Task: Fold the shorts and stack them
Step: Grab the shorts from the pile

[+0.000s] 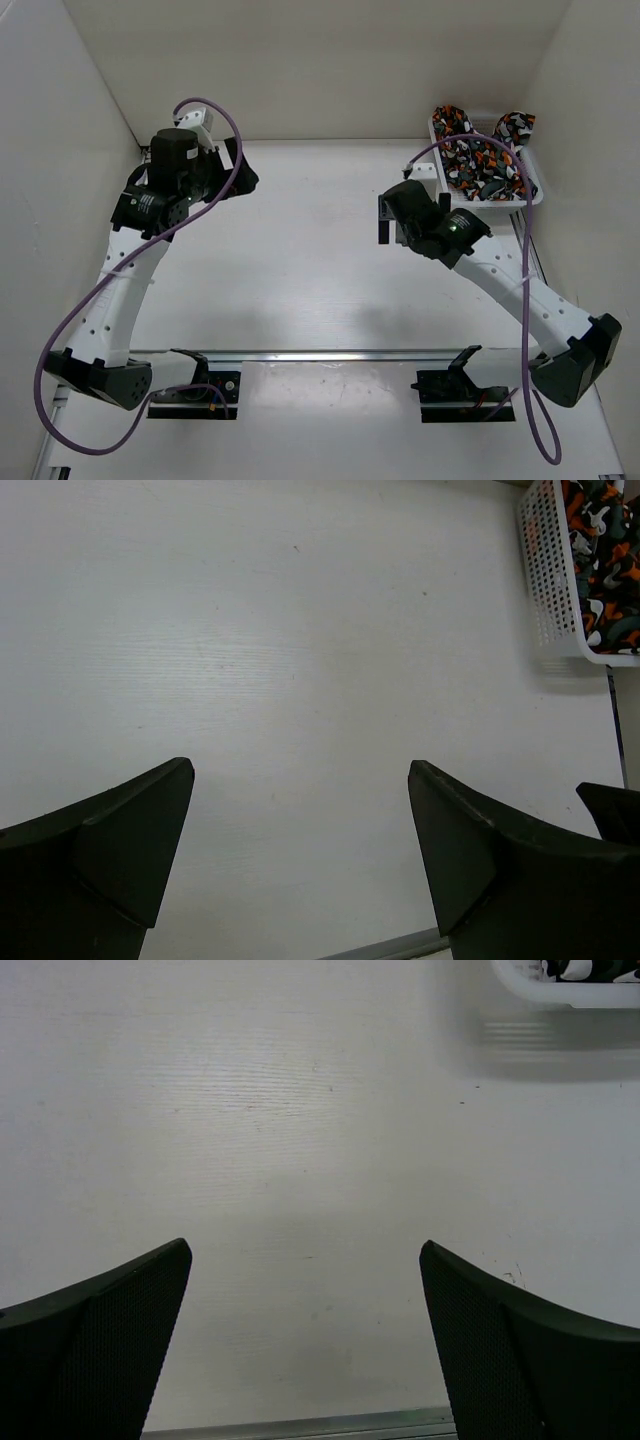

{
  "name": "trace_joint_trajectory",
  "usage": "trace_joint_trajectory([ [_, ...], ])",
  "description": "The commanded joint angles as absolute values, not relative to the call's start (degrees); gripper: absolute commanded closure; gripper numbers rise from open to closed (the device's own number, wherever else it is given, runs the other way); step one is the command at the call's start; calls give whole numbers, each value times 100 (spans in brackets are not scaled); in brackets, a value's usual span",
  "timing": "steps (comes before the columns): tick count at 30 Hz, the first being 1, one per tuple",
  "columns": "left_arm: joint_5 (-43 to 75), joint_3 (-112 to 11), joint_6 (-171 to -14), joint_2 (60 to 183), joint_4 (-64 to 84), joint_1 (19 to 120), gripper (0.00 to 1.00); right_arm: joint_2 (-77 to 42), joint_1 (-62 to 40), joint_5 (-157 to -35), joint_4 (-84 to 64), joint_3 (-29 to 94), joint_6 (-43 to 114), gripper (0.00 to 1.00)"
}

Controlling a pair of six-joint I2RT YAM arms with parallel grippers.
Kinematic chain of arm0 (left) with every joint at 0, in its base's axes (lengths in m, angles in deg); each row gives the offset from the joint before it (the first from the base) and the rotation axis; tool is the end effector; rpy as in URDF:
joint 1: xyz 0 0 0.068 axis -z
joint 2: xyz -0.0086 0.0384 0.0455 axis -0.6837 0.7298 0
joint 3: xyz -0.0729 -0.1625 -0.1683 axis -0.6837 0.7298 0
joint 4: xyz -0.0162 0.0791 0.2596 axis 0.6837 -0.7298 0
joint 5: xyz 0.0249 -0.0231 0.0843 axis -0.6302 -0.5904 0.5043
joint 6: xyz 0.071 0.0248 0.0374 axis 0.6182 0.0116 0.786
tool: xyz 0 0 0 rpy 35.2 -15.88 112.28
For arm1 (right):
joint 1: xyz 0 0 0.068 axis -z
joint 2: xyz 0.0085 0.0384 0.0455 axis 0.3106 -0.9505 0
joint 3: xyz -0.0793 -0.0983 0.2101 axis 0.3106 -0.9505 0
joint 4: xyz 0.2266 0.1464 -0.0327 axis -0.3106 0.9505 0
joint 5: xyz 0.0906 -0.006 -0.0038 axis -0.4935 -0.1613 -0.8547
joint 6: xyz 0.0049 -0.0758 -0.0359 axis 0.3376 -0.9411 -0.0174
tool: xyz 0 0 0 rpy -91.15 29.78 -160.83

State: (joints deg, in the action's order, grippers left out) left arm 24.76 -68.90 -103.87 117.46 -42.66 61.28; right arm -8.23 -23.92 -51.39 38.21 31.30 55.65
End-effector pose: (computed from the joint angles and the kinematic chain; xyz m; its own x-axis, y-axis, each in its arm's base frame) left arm 0.2802 -0.0914 0.3999 -0.5772 -0.2210 -0.7862 0.0895 0.9398 -0.3299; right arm 0.2447 0.1613 0.3124 -0.5844 -0.0417 -0.8104 0.0357 0.9964 -0.0769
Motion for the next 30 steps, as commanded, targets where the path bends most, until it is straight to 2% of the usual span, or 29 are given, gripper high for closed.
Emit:
trace_joint_trajectory([
  [1,2218,-6891,-10334,11504,-4162,5826,0,-934,-2383,-4845,3916,3390,5733,1],
  [11,2341,-6891,-10334,11196,-4162,5368,0,-1049,-2243,-5010,3592,3338,5411,1],
  [14,2403,-6891,-10168,11143,-4110,5368,0,-1049,-1550,-5728,3215,3338,5216,1],
  [17,2516,-6768,-10018,11143,-4057,5368,0,-1329,-356,-6634,2976,3556,5040,3],
  [19,2657,-6706,-10018,11091,-4056,5368,0,-1803,401,-7153,2975,4118,4978,9],
  [22,2719,-6644,-10088,11143,-4004,5315,0,-2690,1158,-7401,3037,5012,5092,13],
  [24,2667,-6644,-10158,11266,-4004,5210,0,-3454,1589,-7489,3159,5506,5241,13],
  [25,2562,-6644,-10210,11266,-4004,5210,0,-3979,1712,-7490,3160,6004,5242,8],
  [27,2421,-6644,-10211,11328,-4004,5157,0,-4570,1976,-7368,3317,6604,5295,7],
  [30,2420,-6644,-10211,11442,-4004,5104,0,-5915,2275,-7060,3984,8264,5417,5],
])
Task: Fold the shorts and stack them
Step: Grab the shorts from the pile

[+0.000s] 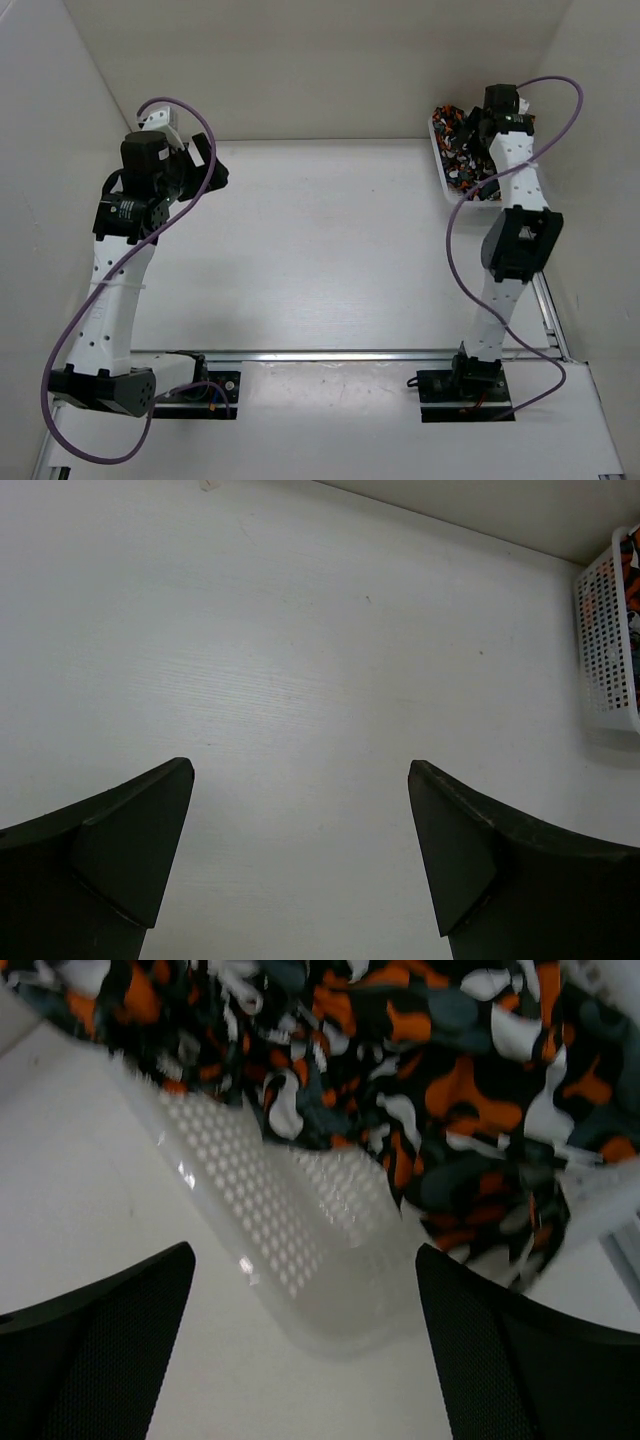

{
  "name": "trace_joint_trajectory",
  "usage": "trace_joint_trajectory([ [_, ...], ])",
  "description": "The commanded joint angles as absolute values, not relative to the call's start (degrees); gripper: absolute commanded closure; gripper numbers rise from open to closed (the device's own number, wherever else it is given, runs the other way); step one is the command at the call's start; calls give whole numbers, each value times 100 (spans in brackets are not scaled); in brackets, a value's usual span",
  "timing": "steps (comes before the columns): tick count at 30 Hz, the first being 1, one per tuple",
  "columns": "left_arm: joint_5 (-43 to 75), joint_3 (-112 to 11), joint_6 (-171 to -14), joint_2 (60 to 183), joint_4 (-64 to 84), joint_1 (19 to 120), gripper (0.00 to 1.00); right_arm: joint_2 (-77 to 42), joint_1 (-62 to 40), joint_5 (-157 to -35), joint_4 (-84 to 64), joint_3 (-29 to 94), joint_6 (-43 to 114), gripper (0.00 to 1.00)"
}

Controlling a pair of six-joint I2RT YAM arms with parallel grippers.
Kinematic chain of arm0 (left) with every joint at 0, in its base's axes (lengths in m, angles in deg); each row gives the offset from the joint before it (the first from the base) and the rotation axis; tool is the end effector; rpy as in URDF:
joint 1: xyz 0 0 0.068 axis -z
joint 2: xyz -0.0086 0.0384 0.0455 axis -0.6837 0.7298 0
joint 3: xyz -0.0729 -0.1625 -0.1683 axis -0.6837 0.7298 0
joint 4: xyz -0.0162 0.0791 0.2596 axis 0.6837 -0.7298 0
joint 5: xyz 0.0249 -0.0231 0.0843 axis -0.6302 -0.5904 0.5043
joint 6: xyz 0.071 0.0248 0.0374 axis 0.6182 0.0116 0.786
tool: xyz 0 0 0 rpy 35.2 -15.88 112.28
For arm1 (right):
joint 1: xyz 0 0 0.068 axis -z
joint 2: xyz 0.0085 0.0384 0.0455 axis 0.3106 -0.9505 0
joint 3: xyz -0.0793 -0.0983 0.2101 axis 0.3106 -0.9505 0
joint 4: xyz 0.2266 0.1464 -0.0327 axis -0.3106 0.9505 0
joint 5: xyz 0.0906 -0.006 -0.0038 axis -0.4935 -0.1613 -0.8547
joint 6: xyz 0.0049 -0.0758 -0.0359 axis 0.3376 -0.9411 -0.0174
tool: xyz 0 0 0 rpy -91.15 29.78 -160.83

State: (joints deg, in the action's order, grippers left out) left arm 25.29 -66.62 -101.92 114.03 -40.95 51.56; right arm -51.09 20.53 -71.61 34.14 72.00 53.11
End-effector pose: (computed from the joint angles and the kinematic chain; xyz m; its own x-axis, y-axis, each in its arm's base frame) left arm 0.2795 -0.0402 0.4059 -0.4908 -0.2894 -0.8218 -0.0447 0.9504 -0.3080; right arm 0.4741 -0.0410 0.2891 -0.5397 0.4157 -0.7321 0.5081 0.8542 0.1105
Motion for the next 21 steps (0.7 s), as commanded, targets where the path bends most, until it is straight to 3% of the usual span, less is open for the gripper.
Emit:
trace_joint_trajectory([
  [1,2420,-6644,-10211,11512,-4004,5043,0,-6562,2389,-6981,4143,9112,5418,5],
  [5,2490,-6697,-10211,11732,-4004,4990,0,-7665,2574,-6673,4365,10348,5347,5],
  [11,2439,-6811,-10158,12329,-4004,4928,0,-8308,2908,-6821,3679,10211,5295,13],
  [12,2438,-6872,-10158,12495,-4004,4928,0,-8465,2908,-6961,3618,10272,5295,20],
  [16,2316,-7057,-10210,12821,-4004,4928,0,-8520,2908,-7506,3415,10247,5295,70],
  [17,2254,-7058,-10211,12822,-4004,4928,0,-8337,2908,-7612,3293,10167,5364,91],
  [18,2253,-7110,-10211,12883,-4004,4928,0,-8222,2908,-7691,3240,10088,5365,100],
  [21,2201,-7110,-10264,12884,-4004,4928,0,-7598,2908,-8017,2994,9640,5418,100],
])
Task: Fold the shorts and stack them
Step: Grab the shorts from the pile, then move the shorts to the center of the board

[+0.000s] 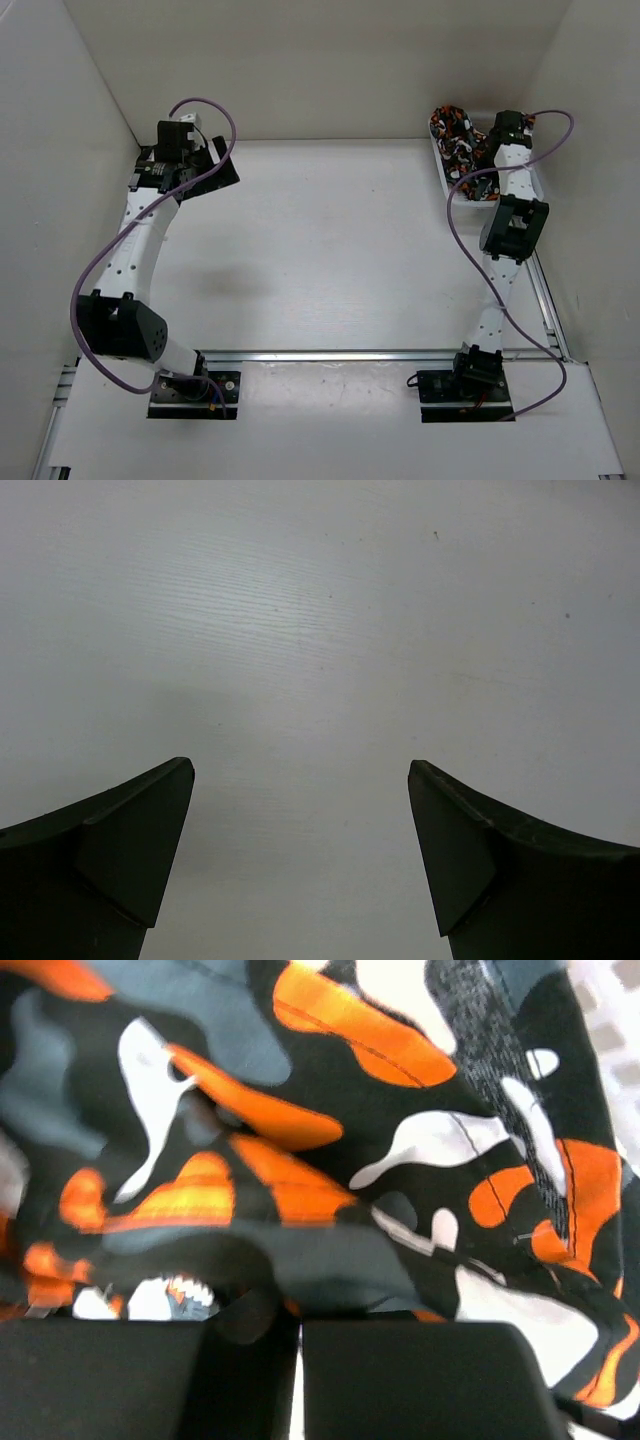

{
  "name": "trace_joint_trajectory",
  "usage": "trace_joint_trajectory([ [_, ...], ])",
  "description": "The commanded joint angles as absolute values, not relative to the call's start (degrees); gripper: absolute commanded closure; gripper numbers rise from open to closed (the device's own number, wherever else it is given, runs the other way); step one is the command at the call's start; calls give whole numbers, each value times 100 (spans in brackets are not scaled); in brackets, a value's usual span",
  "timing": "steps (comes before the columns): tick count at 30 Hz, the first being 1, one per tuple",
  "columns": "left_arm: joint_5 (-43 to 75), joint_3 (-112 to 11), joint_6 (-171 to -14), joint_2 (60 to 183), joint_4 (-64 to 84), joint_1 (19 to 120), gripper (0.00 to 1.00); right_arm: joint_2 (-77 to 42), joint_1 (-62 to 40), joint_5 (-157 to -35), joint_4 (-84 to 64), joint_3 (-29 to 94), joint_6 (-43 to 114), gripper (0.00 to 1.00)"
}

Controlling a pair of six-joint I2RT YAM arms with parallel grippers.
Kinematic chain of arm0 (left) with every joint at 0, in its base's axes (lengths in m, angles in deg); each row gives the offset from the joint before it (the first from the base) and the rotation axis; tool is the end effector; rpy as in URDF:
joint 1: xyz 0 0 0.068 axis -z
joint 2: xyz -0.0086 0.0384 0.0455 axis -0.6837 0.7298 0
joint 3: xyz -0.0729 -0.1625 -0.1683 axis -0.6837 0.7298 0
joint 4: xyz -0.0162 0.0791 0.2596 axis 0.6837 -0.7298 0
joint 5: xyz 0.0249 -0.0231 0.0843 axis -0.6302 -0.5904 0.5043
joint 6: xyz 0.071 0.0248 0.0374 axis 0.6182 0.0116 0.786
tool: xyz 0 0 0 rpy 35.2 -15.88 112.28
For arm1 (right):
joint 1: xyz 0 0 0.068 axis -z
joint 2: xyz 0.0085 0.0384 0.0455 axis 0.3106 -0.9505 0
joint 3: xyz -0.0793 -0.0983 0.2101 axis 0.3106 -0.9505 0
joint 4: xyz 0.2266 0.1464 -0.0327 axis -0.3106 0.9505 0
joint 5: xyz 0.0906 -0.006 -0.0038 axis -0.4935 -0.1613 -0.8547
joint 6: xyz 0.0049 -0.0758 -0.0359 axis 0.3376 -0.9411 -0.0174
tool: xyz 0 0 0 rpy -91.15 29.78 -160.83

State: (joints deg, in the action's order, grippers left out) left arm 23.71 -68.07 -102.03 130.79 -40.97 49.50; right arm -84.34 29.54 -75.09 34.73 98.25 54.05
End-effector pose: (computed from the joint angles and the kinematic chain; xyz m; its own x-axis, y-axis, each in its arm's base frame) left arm 0.3538 -0.0404 0.3268 -0.6872 -0.2855 -0.6680 -0.1362 0.9539 -0.2676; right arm 0.5546 -0.1291 0.1556 -0.5609 0.5352 -0.6316 0.6256 0.7737 0.0999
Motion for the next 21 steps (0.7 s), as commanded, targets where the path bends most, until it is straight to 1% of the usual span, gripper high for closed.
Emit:
trace_joint_trajectory([
  [1,2201,-7110,-10264,12823,-4004,4928,0,-7257,2908,-8087,2993,9578,5418,100],
  [6,2095,-6978,-10316,12471,-4004,4928,0,-6201,2908,-8798,2713,9192,5418,100],
  [11,2095,-6671,-10369,11892,-4004,4928,0,-4962,2794,-9835,2712,9191,5418,100],
  [15,2016,-6539,-10369,11531,-4056,4876,0,-3961,2487,-10582,2712,9322,5356,100],
  [18,1963,-6408,-10369,11241,-4117,4736,0,-3477,2066,-11152,2712,9515,5303,100],
  [20,1963,-6407,-10369,11109,-4118,4665,0,-3273,1828,-11295,2660,9577,5303,100],
  [21,2016,-6407,-10369,11056,-4187,4586,0,-3116,1557,-11374,2659,9578,5356,100],
])
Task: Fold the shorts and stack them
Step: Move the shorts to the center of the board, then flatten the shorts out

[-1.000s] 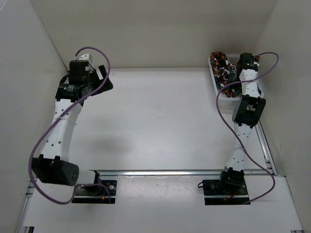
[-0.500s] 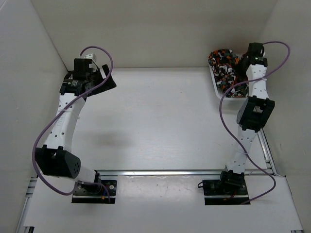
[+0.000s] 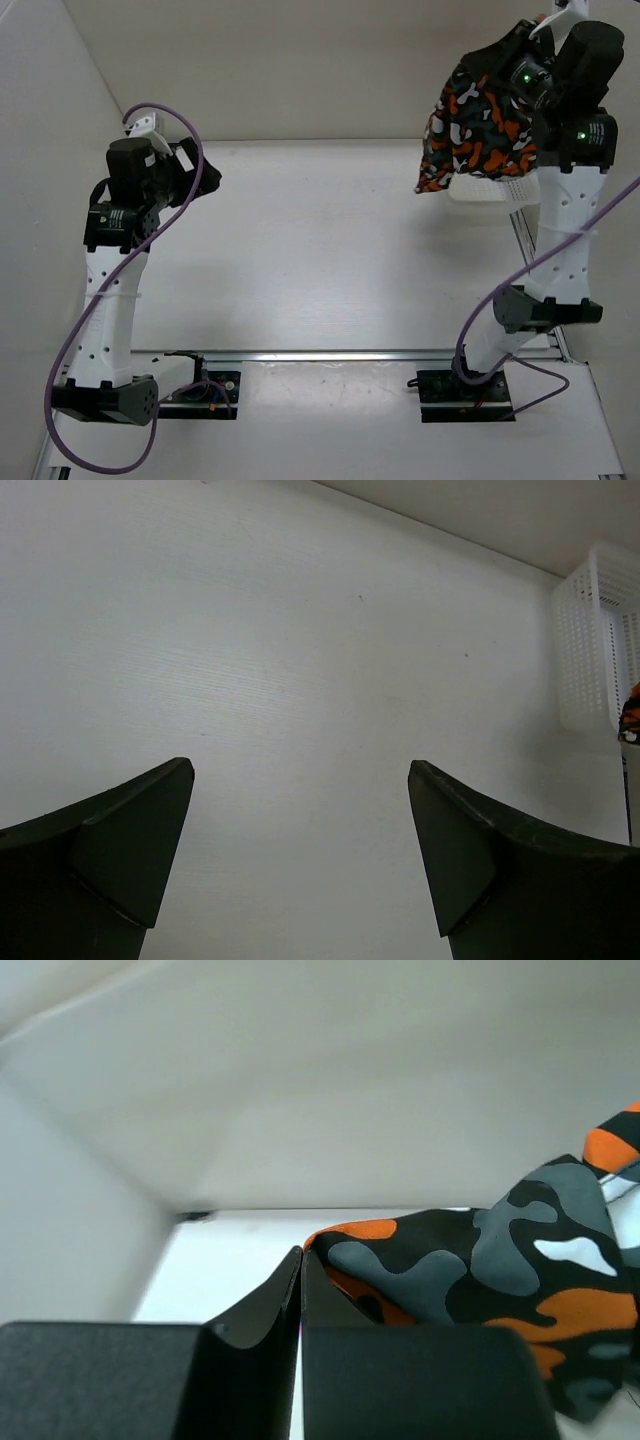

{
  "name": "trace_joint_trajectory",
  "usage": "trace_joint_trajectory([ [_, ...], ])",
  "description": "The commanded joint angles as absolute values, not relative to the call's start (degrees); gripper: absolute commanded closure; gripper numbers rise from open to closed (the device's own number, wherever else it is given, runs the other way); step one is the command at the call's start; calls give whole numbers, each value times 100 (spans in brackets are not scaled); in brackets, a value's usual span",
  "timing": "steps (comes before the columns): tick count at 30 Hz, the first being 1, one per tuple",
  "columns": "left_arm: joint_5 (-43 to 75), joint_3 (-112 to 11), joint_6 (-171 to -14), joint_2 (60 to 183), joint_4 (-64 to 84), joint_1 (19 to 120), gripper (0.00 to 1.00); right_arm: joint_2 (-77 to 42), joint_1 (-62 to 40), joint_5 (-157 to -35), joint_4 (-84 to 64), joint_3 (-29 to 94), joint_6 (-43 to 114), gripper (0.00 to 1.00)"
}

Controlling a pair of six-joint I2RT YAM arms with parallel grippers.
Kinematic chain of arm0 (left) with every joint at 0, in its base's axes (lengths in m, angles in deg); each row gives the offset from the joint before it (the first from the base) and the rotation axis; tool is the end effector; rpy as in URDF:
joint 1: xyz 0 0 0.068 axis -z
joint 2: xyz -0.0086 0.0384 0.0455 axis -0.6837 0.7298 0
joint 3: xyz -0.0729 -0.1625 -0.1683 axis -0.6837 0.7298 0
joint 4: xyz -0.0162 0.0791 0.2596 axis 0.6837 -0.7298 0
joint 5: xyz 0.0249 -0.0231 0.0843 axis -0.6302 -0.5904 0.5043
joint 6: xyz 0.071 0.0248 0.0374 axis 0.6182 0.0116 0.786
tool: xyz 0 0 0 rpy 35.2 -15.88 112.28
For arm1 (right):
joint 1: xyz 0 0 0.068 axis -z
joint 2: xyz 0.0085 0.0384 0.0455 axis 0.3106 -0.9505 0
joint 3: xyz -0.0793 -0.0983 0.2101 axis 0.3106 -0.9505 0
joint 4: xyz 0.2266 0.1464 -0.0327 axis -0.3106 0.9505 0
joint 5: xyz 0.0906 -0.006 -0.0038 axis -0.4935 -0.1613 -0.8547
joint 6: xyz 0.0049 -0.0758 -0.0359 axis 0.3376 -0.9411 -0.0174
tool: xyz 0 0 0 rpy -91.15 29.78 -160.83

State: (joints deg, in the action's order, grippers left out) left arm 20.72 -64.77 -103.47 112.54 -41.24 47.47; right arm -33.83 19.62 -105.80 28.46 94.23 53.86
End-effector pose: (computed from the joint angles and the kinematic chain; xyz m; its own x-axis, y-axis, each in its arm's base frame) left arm 0.2755 -0.0256 0.4008 -0.5014 -0.3456 -0.7932 -0.0648 0.9292 -0.3639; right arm 0.3508 0.0131 0.5593 -0.1069 0.4041 -0.9084 -0.2578 0.8711 0.4179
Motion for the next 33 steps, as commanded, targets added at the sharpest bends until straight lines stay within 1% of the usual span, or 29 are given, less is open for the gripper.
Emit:
trace_joint_trajectory([
  [1,2016,-6459,-10369,10968,-4301,4586,0,-3045,1407,-11427,2659,9656,5356,100],
  [6,2016,-6837,-10211,10845,-4671,4383,0,-2851,476,-11612,2659,9973,5356,100],
  [8,2086,-6960,-10159,10775,-4794,4322,0,-2789,316,-11769,2659,9878,5356,100],
  [10,2147,-7066,-10106,10722,-4900,4269,0,-2553,149,-11770,2659,9536,5216,100],
  [11,2226,-7119,-10105,10669,-4970,4269,0,-2465,96,-11718,2659,8968,5128,100],
  [14,2368,-7005,-10184,10607,-4970,4269,0,-2227,-97,-11227,2598,7859,4882,100],
  [15,2429,-6935,-10254,10607,-4970,4269,0,-2174,-211,-10973,2598,7133,4795,72],
  [16,2429,-6752,-10377,10607,-4970,4269,0,-2287,-212,-10709,2676,6839,4707,44],
  [17,2377,-6663,-10378,10668,-4970,4269,0,-2593,-212,-10376,2851,6583,4645,24],
  [18,2307,-6584,-10378,10721,-4970,4269,0,-2770,-212,-10242,3096,6581,4583,0],
  [19,2237,-6435,-10378,10721,-5023,4269,0,-2867,-212,-10067,3447,6502,4583,0],
  [20,2236,-6364,-10378,10808,-5023,4269,0,-2816,-264,-9891,3450,6328,4583,0],
  [21,2175,-6259,-10378,10862,-5119,4269,0,-2676,-326,-9715,3398,5786,4661,0],
  [23,2174,-5811,-10492,10862,-5120,4269,0,-2160,-326,-9310,3029,5143,4749,0],
  [24,2174,-5644,-10492,10801,-5050,4269,3,-1991,-326,-9257,2924,4530,4802,0],
  [26,2174,-5127,-10684,10801,-4979,4269,6,-1579,-326,-9195,2800,3999,4943,6],
  [27,2174,-4959,-10790,10801,-4979,4269,6,-1463,-326,-9291,2800,3744,5074,10],
  [28,2348,-4774,-10913,10801,-4979,4269,6,-1349,-387,-9396,2739,3237,5153,12],
  [30,2402,-4231,-11281,10801,-4926,4269,3,-1059,-606,-9572,2633,2516,5442,12],
  [32,2403,-3860,-11537,10879,-4813,4269,0,-926,-1000,-9573,2423,2109,5671,7],
  [33,2403,-3528,-11738,11001,-4629,4269,0,-874,-1133,-9573,2370,1942,5751,6],
])
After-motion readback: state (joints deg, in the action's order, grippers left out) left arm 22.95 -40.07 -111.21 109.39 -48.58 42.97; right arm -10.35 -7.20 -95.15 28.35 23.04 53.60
